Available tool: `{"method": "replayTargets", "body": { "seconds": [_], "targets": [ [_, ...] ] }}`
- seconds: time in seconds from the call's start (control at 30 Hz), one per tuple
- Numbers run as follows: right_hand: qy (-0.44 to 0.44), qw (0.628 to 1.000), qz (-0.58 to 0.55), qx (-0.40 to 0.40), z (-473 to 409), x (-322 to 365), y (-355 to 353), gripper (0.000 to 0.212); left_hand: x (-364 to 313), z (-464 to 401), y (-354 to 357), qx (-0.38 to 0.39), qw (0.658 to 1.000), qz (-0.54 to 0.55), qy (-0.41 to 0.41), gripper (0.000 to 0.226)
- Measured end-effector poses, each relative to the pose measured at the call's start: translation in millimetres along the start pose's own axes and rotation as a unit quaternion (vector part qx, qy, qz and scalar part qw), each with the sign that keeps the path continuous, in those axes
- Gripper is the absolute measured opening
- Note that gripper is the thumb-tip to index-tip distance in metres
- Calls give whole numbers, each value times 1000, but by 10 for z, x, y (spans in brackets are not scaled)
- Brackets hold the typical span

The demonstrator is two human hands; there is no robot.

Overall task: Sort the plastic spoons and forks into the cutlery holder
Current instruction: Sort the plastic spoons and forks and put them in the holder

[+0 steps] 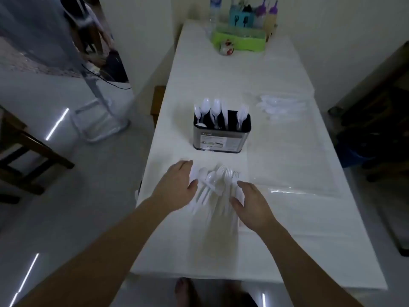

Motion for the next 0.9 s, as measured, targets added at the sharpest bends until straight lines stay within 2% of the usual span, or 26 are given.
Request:
{"method": "replayTargets", "body": {
  "seconds": [0.23,0.63,0.9],
  "targets": [
    [4,1000,26,6,-170,101,388,51,408,0,350,-4,996,-23,-90,37],
    [7,990,139,-33,-447,354,665,31,548,-142,543,25,986,-17,-167,31],
    [11,993,108,-42,-432,393,670,25,683,-165,574,52,970,119,-205,19]
  ]
}}
Point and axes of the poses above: each hand's wrist, its own z-axis away from the middle knuckle, its own y-axis out of the palm, x = y × z, the point moved 6 cm from there along -z, towards the middle knuckle, and after that the axes turned 14 degrees about -z, right-handed, at the moved point
